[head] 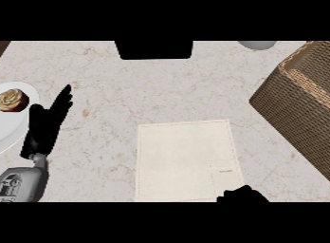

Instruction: Pick the sweet potato from the placemat and place it in the basket

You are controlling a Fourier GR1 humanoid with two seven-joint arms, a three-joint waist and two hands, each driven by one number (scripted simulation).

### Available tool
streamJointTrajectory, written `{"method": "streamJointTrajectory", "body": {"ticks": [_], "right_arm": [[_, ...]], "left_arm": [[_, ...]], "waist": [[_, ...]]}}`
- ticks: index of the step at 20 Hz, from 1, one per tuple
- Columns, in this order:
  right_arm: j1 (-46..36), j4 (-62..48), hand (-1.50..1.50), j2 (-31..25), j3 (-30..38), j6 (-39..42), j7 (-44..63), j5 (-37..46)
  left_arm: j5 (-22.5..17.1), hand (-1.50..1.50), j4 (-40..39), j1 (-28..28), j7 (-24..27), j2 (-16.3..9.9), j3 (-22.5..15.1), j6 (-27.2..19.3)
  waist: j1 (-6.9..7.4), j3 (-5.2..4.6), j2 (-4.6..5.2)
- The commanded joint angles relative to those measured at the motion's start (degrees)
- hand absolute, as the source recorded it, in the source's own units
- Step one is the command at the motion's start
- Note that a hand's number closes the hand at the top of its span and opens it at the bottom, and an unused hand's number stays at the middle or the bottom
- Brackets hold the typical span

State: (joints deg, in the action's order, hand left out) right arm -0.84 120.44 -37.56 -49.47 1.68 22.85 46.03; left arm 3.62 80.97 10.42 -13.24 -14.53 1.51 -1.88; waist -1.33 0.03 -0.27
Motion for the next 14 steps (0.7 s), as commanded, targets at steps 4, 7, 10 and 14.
{"method": "streamJointTrajectory", "body": {"ticks": [4,7,10,14], "right_arm": [[8.0,22.9,1.5,-1.7,10.1,-3.3,1.4,-15.8],[9.0,28.4,1.5,0.3,12.7,-3.7,5.2,-17.5],[5.3,32.6,1.5,0.4,17.7,-0.8,8.3,-20.7],[1.8,31.6,1.5,2.8,23.5,0.2,11.3,-24.3]], "left_arm": [[-0.4,0.0,-0.8,0.8,-0.1,-0.7,1.1,0.5],[-0.1,0.0,1.8,-1.3,-1.1,0.0,-0.1,0.4],[0.1,0.0,-1.1,-0.6,1.2,-0.1,0.8,0.1],[0.3,0.0,0.2,-0.7,-0.2,0.8,-0.3,0.0]], "waist": [[-0.77,0.01,0.13],[0.04,-0.02,-0.15],[-0.39,-0.21,0.07],[-0.13,-0.2,-0.05]]}}
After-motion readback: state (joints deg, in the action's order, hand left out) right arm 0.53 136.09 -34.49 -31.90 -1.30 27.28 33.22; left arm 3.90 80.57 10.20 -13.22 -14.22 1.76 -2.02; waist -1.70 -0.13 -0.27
